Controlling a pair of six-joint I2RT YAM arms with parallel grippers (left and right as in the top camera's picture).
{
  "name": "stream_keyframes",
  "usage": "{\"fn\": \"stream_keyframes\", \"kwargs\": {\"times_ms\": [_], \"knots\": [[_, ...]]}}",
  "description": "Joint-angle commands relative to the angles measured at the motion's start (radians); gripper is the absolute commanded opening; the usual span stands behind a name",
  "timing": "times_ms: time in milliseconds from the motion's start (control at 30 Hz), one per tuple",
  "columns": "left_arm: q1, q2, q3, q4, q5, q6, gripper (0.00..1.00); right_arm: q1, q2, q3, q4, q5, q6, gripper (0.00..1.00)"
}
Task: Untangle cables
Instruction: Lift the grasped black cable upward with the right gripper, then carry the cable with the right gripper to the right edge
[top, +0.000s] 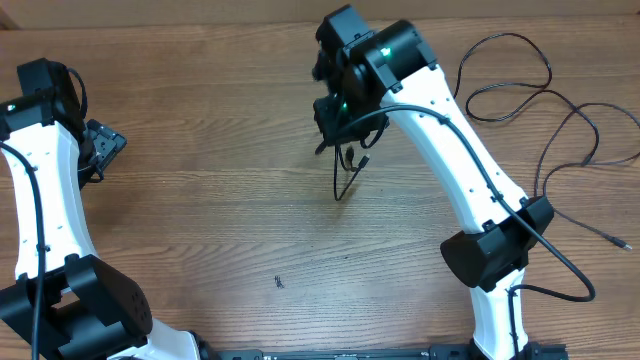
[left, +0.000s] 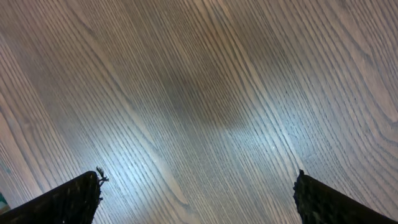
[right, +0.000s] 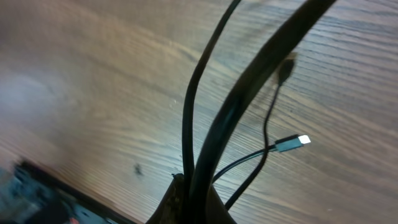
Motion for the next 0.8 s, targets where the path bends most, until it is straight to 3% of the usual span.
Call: {"fn": "stream_keyframes", "kwargs": {"times_ms": [0,233,433,767], "knots": [[-0.001,0.008,0.018,0.0,-0.01,-0.018,1.0,-0.055,-0.026,0.06,0.003,0.0,0.224,0.04],[-0.001,0.008,0.018,0.0,-0.01,-0.018,1.0,-0.192,-0.048,0.066,-0.029,0.001,0.504,0.04],[-0.001,0.008,0.018,0.0,-0.01,-0.018,1.0,-0.344,-0.056,0.066,-0.029,-0.001,0.603,0.04],[-0.001,0.008,0.018,0.0,-0.01,-0.018,1.0,-0.553,-0.066,0.066,-0.029,-0.003,0.599,0.04]]}}
